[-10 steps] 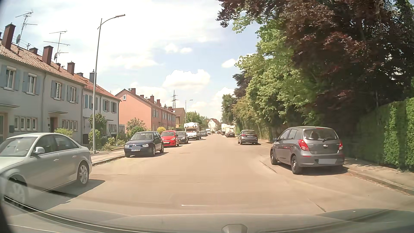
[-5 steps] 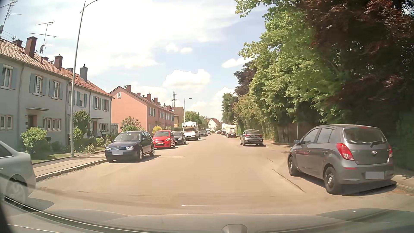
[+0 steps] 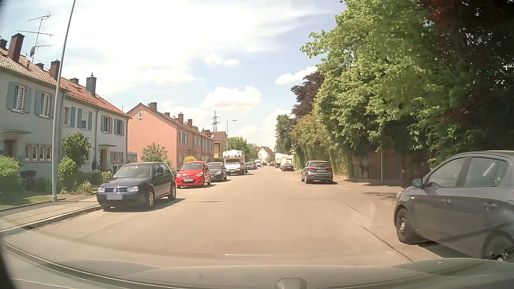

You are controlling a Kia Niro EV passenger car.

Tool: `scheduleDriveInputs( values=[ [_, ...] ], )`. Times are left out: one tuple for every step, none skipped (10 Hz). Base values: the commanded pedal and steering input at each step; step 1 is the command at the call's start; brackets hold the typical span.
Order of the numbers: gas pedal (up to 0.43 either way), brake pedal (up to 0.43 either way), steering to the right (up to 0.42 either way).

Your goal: Follow the waypoints while adhering to traffic rules and regulations

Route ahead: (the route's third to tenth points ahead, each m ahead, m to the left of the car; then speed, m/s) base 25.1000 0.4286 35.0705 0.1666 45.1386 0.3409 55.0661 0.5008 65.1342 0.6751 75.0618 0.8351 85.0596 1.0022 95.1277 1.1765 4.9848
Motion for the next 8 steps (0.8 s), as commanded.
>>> scheduleDriveInputs(
  values=[
    [0.000,0.000,0.003],
    [0.000,0.000,0.003],
    [0.000,0.000,0.004],
    [0.000,0.000,0.004],
    [0.000,0.000,0.003],
    [0.000,0.000,0.003],
    [0.000,0.000,0.002],
    [0.000,0.000,0.003]
  ],
)
